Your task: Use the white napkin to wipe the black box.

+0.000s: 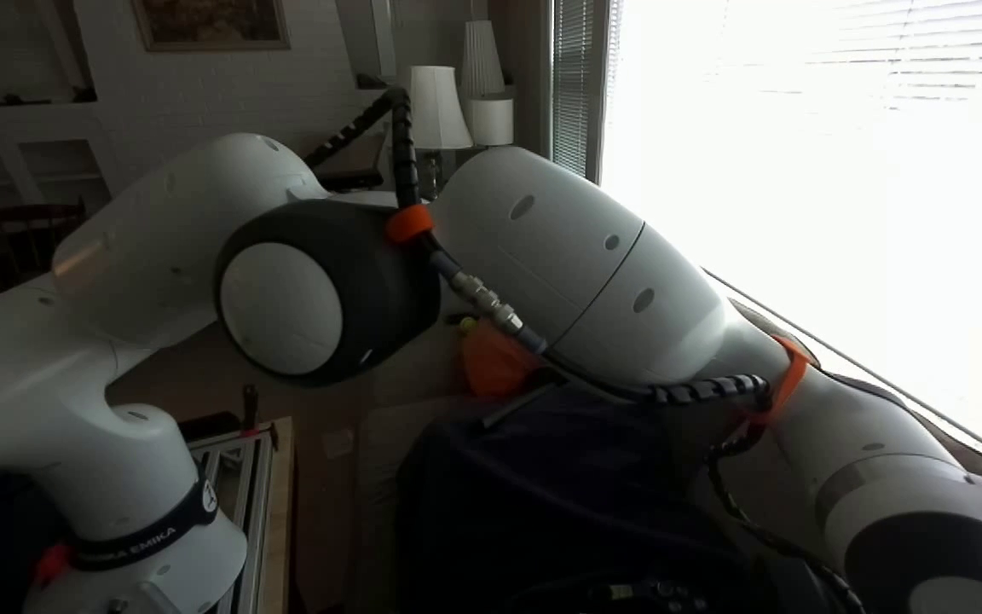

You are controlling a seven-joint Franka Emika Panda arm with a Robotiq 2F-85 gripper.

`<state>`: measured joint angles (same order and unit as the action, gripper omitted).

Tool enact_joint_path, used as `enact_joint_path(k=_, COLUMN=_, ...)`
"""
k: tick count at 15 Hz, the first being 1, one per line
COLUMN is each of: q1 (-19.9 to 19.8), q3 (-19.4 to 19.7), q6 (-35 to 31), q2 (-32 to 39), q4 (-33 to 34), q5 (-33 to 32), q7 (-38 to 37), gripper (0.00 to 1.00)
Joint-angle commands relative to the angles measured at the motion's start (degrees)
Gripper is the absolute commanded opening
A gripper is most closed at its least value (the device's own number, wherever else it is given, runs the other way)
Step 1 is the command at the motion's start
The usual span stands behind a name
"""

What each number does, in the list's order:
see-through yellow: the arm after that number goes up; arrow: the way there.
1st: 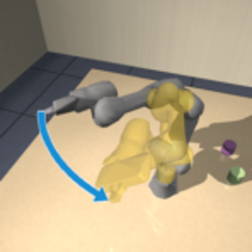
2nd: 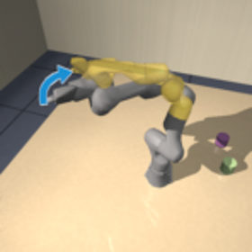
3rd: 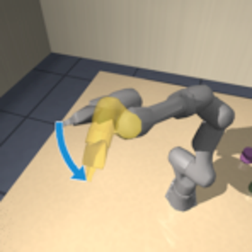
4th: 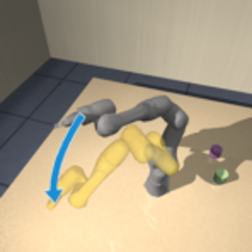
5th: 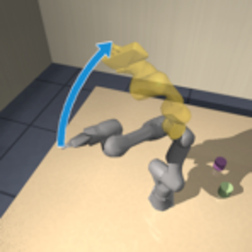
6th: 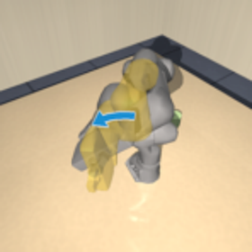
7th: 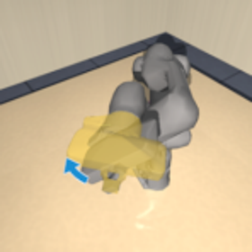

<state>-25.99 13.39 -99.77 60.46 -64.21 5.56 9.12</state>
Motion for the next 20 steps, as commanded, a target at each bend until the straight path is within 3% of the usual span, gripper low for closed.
enact_joint_path(k=1, q1=0.1, q3=1.7, q6=3.5, q2=0.2, q4=-0.6, q5=-2.6, q7=1.0, gripper=0.0)
enact_joint_path(k=3, q1=-0.6, q3=3.1, q6=2.6, q2=1.6, q4=1.5, q5=-1.8, q7=-3.0, gripper=0.0)
enact_joint_path(k=7, q1=-4.2, q3=1.5, q6=1.5, q2=3.7, q4=7.4, q5=0.6, q7=-13.1, gripper=0.0)
enact_joint_path(k=12, q1=-5.7, q3=1.2, q6=-3.4, q2=6.5, q4=14.0, q5=3.5, q7=-24.3, gripper=0.0)
enact_joint_path(k=17, q1=-3.6, q3=4.0, q6=-18.8, q2=8.1, q4=13.6, q5=2.2, q7=-32.5, gripper=0.0)
enact_joint_path(k=20, q1=-2.4, q3=3.0, q6=-18.6, q2=7.0, q4=10.8, q5=2.0, q7=-32.2, gripper=0.0)
